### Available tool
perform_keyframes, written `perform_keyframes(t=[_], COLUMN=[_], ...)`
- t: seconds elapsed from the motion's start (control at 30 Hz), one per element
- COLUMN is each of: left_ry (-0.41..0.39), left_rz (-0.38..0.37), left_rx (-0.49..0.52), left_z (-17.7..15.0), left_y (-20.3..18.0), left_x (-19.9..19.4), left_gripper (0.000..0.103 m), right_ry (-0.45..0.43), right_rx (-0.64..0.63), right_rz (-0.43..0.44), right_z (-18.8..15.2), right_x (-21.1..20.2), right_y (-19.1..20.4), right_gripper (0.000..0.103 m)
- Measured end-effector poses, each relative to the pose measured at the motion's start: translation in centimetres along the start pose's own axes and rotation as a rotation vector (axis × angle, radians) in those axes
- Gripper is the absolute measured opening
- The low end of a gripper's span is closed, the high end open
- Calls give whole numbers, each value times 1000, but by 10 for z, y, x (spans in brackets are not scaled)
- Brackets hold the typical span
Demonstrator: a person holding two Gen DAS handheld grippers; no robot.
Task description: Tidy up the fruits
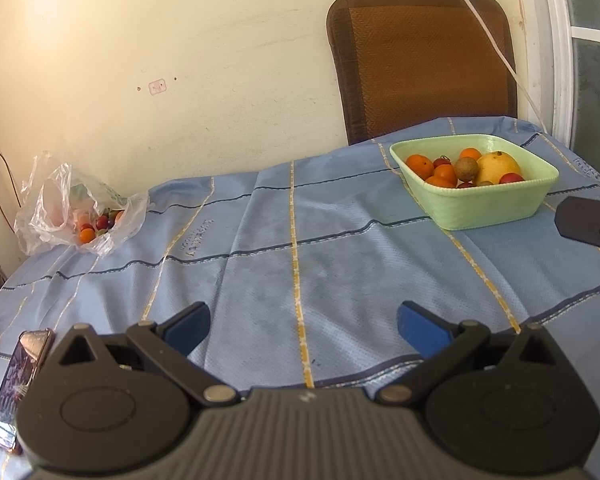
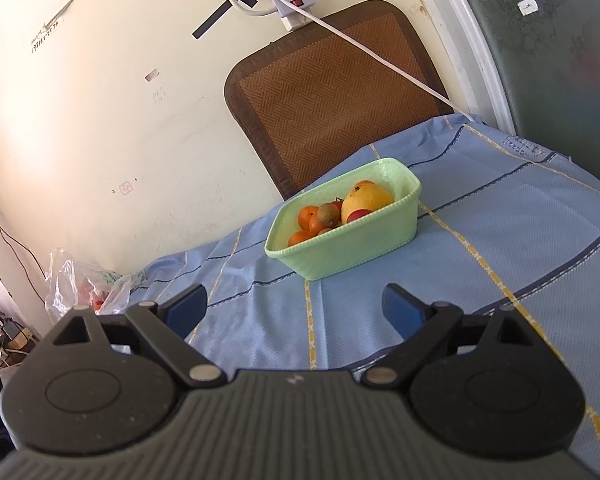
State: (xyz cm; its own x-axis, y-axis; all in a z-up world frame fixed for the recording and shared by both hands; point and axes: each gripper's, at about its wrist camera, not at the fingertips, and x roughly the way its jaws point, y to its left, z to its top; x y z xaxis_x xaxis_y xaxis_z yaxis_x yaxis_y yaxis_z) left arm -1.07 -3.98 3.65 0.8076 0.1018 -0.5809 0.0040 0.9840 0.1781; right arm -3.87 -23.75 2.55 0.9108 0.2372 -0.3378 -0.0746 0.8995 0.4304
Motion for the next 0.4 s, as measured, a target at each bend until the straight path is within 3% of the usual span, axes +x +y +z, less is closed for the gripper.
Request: perform_keyframes(t=[0.17, 0.4], left_ry=[-4, 15], left_rz=[-6, -89], left_rx=[16, -12], left_z=[-2, -1], left_y=[-2, 2], left_x=[0, 2], left_gripper=[103, 103], right_ry=[5, 7], right_rx=[1, -3], right_rz=[-2, -5], right_z=[-1, -2], right_x=[1, 2], right_y=[0, 0], right_gripper=[96, 96])
